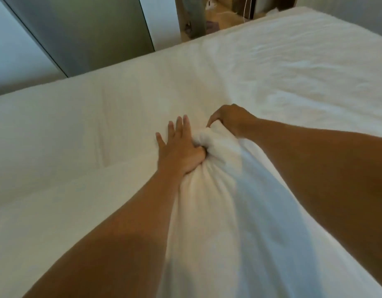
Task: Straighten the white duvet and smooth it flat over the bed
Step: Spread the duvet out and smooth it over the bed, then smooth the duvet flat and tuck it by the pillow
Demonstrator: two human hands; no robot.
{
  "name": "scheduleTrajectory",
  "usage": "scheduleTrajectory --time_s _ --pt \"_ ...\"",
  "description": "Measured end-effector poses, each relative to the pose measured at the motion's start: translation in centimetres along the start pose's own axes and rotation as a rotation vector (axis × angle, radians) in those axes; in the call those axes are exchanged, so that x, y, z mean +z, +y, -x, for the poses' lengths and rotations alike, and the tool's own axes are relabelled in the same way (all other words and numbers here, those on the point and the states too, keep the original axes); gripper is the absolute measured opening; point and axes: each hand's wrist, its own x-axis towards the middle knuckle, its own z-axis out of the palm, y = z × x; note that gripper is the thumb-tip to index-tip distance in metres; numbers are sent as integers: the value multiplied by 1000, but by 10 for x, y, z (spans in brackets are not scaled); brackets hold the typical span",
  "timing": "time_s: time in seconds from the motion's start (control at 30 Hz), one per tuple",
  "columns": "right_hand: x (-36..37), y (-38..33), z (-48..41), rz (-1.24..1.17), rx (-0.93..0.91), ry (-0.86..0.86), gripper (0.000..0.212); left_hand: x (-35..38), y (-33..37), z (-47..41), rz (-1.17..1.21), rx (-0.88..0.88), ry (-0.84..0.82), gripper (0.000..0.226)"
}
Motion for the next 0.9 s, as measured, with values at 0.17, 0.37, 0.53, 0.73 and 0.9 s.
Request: scheduleTrajectory --time_s 0.17,0.37,0.53,0.73,0.9 --pt "52 23 -25 8 64 51 35 44 -19 -13 -57 25 52 82" --pt "68 29 -44 428 29 65 61 37 -17 -13 -81 34 48 78" --pt "79 38 -53 321 156 8 52 36 -13 -20 -86 22 0 77" --pt "74 42 -36 320 164 52 48 34 -13 -15 -100 -12 2 72" --pt "59 38 -44 241 208 -188 50 48 -17 -22 -161 -34 -40 70"
